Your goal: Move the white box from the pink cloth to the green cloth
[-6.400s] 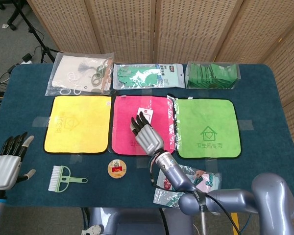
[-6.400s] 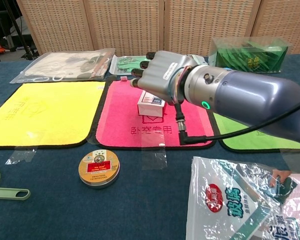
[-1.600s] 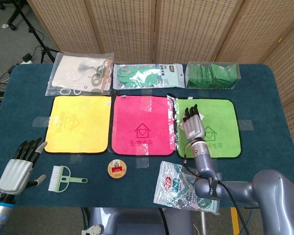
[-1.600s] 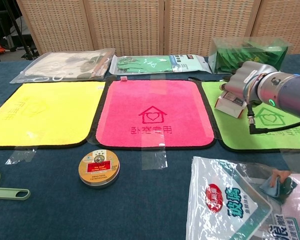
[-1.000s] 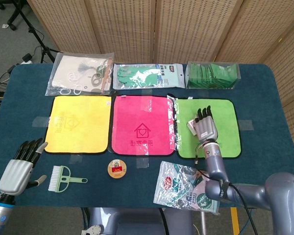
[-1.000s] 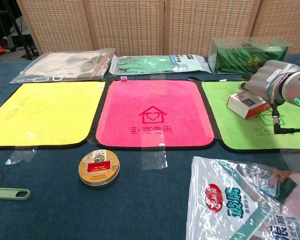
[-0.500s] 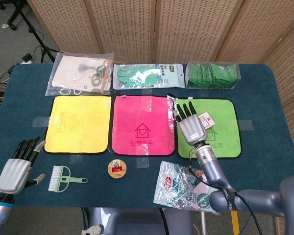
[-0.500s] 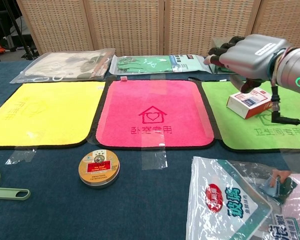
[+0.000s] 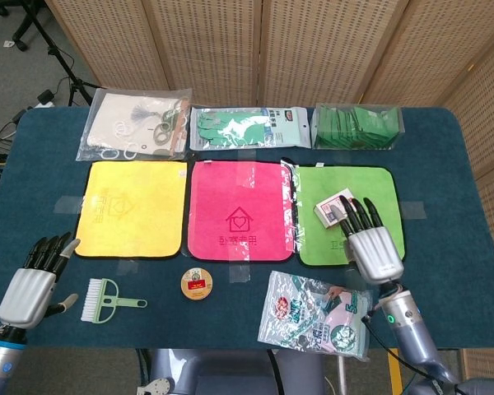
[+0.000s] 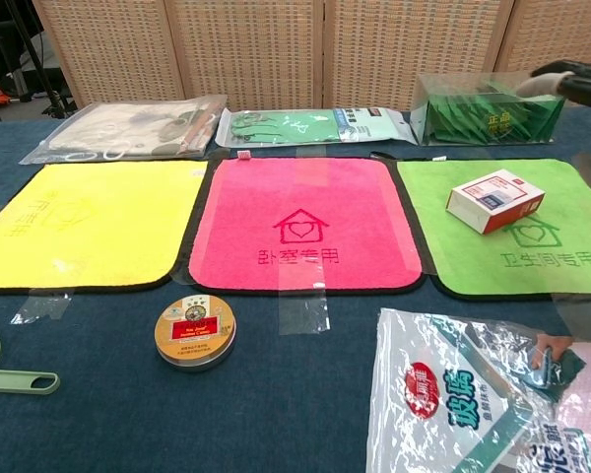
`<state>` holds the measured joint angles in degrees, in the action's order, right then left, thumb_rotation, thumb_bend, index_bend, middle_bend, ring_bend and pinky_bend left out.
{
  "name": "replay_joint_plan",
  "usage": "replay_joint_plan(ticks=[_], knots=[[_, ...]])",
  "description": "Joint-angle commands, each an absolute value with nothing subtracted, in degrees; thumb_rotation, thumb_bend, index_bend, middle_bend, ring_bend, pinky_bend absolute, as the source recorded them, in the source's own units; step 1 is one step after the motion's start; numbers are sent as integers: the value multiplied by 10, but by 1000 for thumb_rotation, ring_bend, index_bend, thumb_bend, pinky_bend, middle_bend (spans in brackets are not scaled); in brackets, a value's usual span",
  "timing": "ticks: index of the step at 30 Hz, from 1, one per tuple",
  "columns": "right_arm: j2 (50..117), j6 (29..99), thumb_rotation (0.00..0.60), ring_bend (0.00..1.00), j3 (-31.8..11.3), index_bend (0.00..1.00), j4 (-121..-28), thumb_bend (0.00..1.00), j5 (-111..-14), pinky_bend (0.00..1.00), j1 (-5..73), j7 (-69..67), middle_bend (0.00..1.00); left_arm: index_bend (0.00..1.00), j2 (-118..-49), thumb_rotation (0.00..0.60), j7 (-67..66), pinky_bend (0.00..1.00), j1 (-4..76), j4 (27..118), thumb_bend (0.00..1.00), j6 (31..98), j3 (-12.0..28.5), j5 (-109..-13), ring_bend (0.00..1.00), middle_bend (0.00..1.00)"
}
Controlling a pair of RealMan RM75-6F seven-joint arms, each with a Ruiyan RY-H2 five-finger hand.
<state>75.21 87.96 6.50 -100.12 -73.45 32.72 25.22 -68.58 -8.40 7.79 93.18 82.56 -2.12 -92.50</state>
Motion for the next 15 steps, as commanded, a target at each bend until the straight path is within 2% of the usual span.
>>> replay_joint_plan(ticks=[1,8,15], knots=[[748,922,600,0,96,78,-969,646,-778,0,272,191,0,0,-688,600,-88,0,78,932,165,824,-23,-927,0,0],[753,1003,600,0,121,78,-898,644,-844,0,179,94,0,0,-696,600,-104,0,78,930,166,824,-28,-937,0,0],[751,1008,600,0,113,78,-874,646,-867,0,144,73,0,0,-701,600,-112,0,80,932,170,819,-34,-946,0,0]])
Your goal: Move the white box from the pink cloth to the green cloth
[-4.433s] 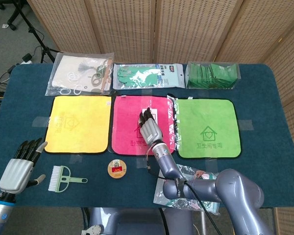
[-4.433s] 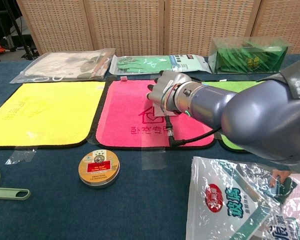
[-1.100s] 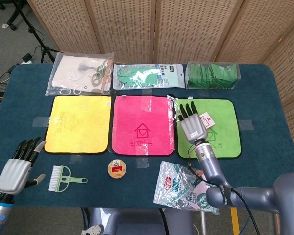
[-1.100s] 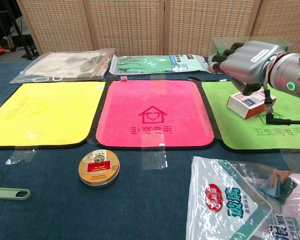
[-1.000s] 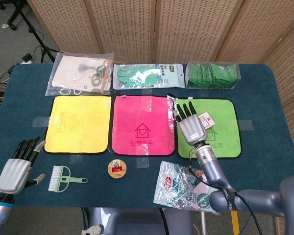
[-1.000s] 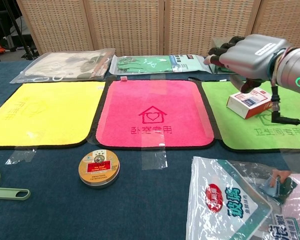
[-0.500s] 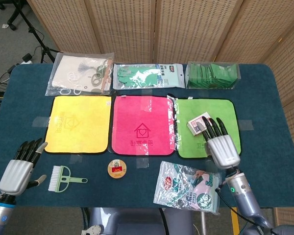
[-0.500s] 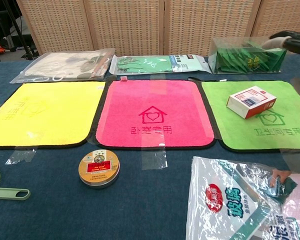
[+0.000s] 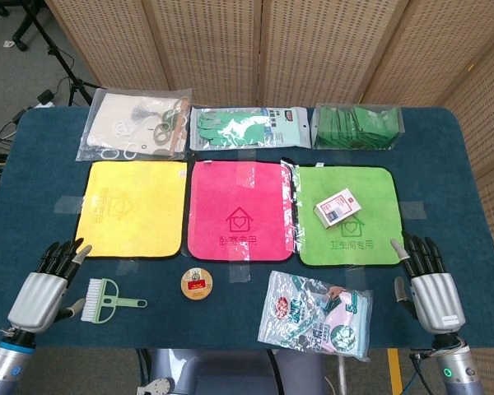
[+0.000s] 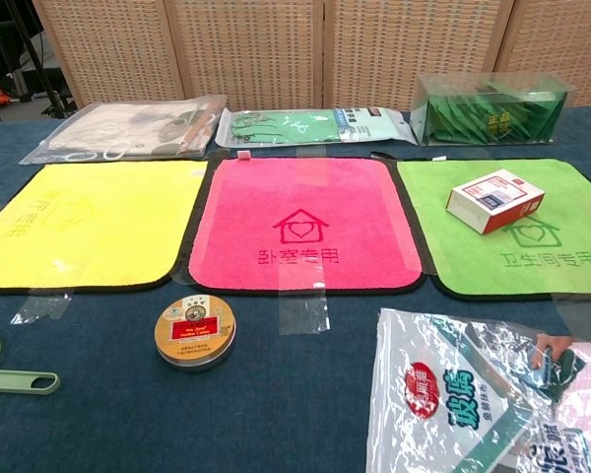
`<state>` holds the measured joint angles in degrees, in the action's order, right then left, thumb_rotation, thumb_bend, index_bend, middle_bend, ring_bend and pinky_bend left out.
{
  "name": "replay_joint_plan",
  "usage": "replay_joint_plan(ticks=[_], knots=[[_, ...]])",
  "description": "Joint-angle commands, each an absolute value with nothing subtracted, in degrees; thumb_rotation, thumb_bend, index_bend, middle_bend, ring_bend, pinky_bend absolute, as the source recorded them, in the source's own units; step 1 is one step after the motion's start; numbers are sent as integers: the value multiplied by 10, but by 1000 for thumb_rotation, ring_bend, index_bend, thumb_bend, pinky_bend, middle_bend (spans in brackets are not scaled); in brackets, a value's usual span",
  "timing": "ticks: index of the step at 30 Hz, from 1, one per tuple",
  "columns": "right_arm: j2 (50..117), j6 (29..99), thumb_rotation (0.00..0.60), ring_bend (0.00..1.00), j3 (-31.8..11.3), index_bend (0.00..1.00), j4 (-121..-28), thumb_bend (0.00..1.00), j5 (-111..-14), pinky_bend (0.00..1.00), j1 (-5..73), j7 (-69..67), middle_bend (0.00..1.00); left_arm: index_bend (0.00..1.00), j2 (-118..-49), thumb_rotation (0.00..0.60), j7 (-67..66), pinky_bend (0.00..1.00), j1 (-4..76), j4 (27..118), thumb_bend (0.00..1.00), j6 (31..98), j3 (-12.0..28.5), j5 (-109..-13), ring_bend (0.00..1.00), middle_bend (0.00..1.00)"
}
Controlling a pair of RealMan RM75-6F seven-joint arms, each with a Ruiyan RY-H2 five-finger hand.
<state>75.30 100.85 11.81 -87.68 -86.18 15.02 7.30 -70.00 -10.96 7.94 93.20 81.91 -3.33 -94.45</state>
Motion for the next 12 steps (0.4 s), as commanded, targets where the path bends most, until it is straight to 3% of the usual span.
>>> replay_joint_plan(ticks=[1,12], knots=[[751,1006,600,0,110,78,-874,646,-869,0,141,72,0,0,-701,600,-113,0,80,933,170,819,-35,-948,0,0],[748,973,600,0,88,78,-883,645,-899,0,125,73,0,0,-701,600,-111,0,78,935,171,831,-41,-969,0,0]])
